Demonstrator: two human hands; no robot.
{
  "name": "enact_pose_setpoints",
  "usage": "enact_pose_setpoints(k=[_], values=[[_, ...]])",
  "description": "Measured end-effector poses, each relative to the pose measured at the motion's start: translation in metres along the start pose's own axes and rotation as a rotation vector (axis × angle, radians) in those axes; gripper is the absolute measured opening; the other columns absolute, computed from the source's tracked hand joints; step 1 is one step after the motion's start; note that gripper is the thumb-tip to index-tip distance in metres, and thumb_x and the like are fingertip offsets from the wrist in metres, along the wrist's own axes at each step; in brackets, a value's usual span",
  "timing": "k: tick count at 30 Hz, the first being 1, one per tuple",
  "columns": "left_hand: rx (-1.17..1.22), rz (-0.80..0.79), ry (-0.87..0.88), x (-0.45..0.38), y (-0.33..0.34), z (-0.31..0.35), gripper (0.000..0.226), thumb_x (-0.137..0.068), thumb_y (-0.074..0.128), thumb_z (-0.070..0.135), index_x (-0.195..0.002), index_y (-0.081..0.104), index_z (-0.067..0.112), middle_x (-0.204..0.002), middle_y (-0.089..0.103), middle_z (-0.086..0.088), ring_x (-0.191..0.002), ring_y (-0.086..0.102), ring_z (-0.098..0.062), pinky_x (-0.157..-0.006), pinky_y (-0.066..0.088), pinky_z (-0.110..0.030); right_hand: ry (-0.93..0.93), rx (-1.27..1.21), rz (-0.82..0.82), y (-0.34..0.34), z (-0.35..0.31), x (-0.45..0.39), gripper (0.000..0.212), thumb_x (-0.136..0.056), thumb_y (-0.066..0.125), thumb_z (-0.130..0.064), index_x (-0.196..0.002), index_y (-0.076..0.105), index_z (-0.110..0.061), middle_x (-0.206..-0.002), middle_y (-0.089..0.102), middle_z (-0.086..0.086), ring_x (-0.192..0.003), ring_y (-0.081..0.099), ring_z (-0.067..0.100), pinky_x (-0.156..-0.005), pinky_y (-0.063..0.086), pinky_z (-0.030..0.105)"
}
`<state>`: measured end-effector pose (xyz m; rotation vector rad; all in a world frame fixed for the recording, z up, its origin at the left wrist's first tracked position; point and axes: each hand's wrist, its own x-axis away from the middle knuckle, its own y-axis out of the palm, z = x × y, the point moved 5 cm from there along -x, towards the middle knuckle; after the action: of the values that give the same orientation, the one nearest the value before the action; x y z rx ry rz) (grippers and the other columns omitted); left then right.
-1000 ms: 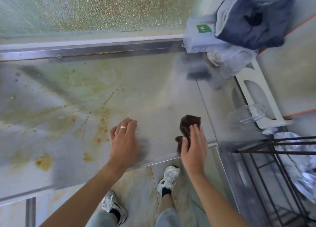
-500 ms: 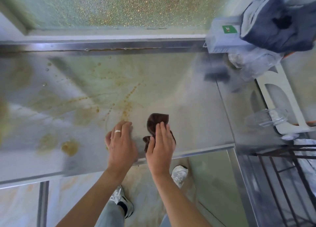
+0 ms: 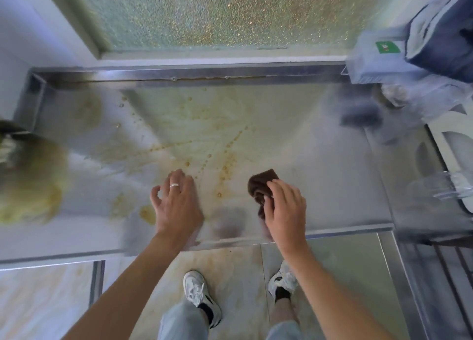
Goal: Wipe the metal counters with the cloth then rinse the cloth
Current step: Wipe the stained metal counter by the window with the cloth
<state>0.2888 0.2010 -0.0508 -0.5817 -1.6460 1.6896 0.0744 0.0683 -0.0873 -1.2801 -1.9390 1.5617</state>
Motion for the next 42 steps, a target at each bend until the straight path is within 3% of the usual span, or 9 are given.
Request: enact_pose_setpoints(k=[3,6,10,16,24,29,33,38,42], values=[[-0.056,-0.113,0.052,-0.014,0.007,-0.016,0.056,-0.084,0.053,0.015,-0.139,0.042,0.02,-0.146,0.039,-0.001,-0.135,0.041,-0.019,-0.114,0.024,-0.052,0.051,0.188,0.008,-0.008,0.031,-0.007,0.037,-0.1,0.053,-0.025,-0.131,0.064,-0.009,-0.14,0.062,0.01,-0.128,0.058,0.032,-0.104,0.044,0.05],[-0.112,-0.122,0.107,-0.019,0.005,-0.017,0.059,-0.084,0.061,0.018,-0.139,0.038,0.023,-0.145,0.039,0.0,-0.135,0.04,-0.019,-0.117,0.021,-0.05,0.043,0.258,-0.066,0.008,0.019,-0.013,0.049,-0.104,0.044,-0.029,-0.148,0.051,-0.008,-0.161,0.043,0.008,-0.154,0.031,0.029,-0.126,0.016,0.055],[-0.065,-0.079,0.076,-0.018,0.001,-0.011,0.059,-0.077,0.057,0.002,-0.131,0.044,0.022,-0.143,0.041,-0.003,-0.136,0.039,-0.024,-0.118,0.019,-0.05,0.061,0.134,-0.144,0.039,-0.038,-0.028,0.056,-0.107,0.034,-0.033,-0.157,0.037,-0.007,-0.167,0.032,0.009,-0.157,0.023,0.028,-0.124,0.029,0.046],[-0.026,-0.028,0.068,-0.017,0.005,-0.015,0.051,-0.078,0.061,0.002,-0.122,0.048,0.024,-0.139,0.046,-0.002,-0.133,0.042,-0.024,-0.116,0.023,-0.052,-0.027,0.01,-0.107,0.069,-0.111,-0.029,0.047,-0.105,0.046,-0.027,-0.149,0.053,-0.012,-0.157,0.049,0.002,-0.151,0.037,0.021,-0.12,0.034,0.038],[-0.003,-0.069,0.105,-0.019,0.005,-0.028,0.05,-0.082,0.075,0.022,-0.125,0.049,0.026,-0.143,0.044,0.0,-0.134,0.043,-0.022,-0.117,0.017,-0.053,-0.062,-0.068,-0.059,0.049,-0.127,-0.027,0.018,-0.098,0.059,-0.014,-0.114,0.067,-0.015,-0.112,0.068,0.0,-0.104,0.061,0.026,-0.082,0.052,0.044],[0.034,-0.08,0.11,-0.02,0.004,-0.03,0.049,-0.083,0.076,0.025,-0.124,0.049,0.026,-0.144,0.043,0.0,-0.134,0.041,-0.022,-0.118,0.015,-0.052,0.285,-0.01,0.056,0.016,-0.077,-0.01,0.036,-0.105,0.046,-0.023,-0.135,0.06,-0.008,-0.14,0.062,0.008,-0.129,0.055,0.029,-0.099,0.049,0.045],[0.053,-0.073,0.113,-0.019,0.007,-0.031,0.049,-0.083,0.076,0.024,-0.125,0.051,0.025,-0.144,0.043,-0.001,-0.134,0.041,-0.022,-0.118,0.015,-0.051,0.279,0.075,-0.098,0.033,-0.082,0.037,0.053,-0.105,0.04,-0.029,-0.155,0.042,-0.009,-0.163,0.04,0.005,-0.155,0.028,0.024,-0.114,0.036,0.046],[0.068,-0.1,0.117,-0.022,0.008,-0.034,0.047,-0.083,0.075,0.025,-0.125,0.052,0.027,-0.144,0.044,0.001,-0.135,0.04,-0.022,-0.118,0.014,-0.05,0.33,0.028,-0.084,0.051,-0.131,0.047,0.058,-0.104,0.047,-0.023,-0.157,0.037,-0.004,-0.165,0.036,0.008,-0.157,0.024,0.028,-0.118,0.036,0.045],[0.086,-0.083,0.12,-0.027,0.005,-0.042,0.053,-0.079,0.068,0.001,-0.122,0.057,0.031,-0.139,0.052,0.004,-0.129,0.045,-0.021,-0.116,0.011,-0.049,0.273,0.008,-0.125,0.059,-0.164,0.05,0.063,-0.102,0.05,-0.028,-0.159,0.033,-0.005,-0.167,0.032,0.008,-0.158,0.02,0.027,-0.121,0.032,0.044]])
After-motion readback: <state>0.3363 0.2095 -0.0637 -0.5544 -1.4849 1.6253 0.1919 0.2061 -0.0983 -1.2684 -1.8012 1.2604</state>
